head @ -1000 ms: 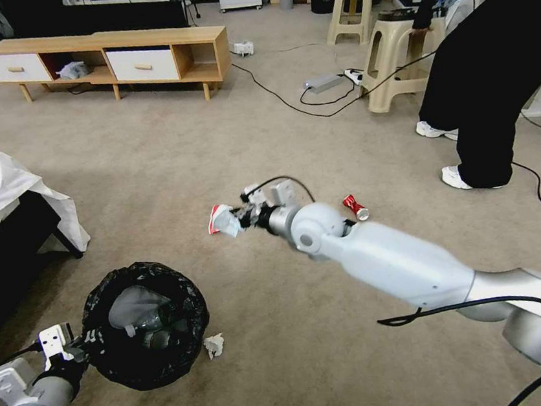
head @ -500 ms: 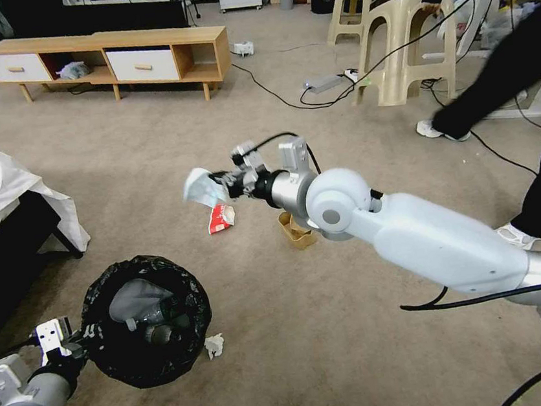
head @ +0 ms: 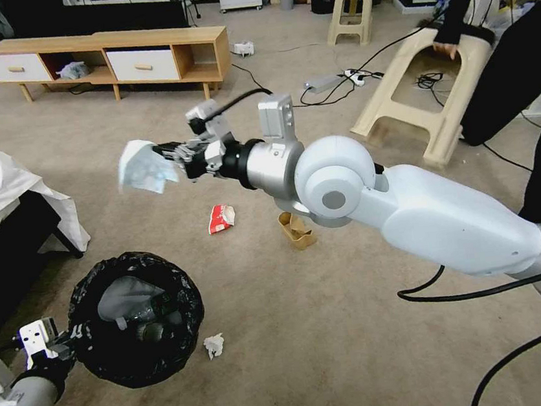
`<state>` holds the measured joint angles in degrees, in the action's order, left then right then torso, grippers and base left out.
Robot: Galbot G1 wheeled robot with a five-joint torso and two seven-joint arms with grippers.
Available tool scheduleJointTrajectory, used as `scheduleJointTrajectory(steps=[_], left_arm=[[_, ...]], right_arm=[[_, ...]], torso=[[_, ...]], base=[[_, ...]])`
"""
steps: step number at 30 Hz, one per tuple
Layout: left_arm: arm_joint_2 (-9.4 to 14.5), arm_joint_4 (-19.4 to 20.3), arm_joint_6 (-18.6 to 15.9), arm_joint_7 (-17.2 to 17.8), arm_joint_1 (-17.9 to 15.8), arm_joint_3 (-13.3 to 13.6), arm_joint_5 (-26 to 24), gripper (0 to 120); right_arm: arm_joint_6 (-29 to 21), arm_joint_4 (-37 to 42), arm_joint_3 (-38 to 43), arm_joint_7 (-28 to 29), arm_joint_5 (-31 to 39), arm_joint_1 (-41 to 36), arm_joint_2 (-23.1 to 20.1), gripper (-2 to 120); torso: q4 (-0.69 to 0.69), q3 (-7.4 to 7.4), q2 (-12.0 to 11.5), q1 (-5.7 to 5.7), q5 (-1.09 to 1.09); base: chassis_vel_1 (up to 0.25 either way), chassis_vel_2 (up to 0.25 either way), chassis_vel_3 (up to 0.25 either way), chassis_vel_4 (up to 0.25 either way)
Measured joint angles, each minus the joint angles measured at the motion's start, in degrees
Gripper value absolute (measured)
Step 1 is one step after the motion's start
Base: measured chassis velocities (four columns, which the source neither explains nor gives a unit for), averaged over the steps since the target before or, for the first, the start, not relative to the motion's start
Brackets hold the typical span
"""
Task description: Pick up the trash bin, then pick up the garbage from the floor and place it into the trash bin.
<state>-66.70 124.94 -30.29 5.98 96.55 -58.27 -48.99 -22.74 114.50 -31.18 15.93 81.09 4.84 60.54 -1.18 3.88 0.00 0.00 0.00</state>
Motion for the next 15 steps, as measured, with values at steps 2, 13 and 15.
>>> scheduleJointTrajectory(steps=[2,13,15], left_arm=[[0.34,-0.16,0.0,0.18,-0.35,0.47,-0.3,1],[0.89,0.34,-1.1,1.96,-0.75,0.94,-2.87,1],[0.89,0.44,-1.34,2.27,-0.75,0.93,-3.23,1]], right_arm=[[0.2,1.42,0.09,-0.62,0.68,0.46,-0.44,0],[0.71,7.35,-0.56,-2.93,2.64,1.36,-1.51,0],[0.72,7.76,-0.77,-3.18,2.64,1.25,-1.74,0]], torso=[[-0.01,0.0,0.0,0.0,0.0],[0.0,0.0,0.0,0.0,0.0],[0.0,0.0,0.0,0.0,0.0]], base=[[0.0,0.0,0.0,0.0],[0.0,0.0,0.0,0.0],[0.0,0.0,0.0,0.0]])
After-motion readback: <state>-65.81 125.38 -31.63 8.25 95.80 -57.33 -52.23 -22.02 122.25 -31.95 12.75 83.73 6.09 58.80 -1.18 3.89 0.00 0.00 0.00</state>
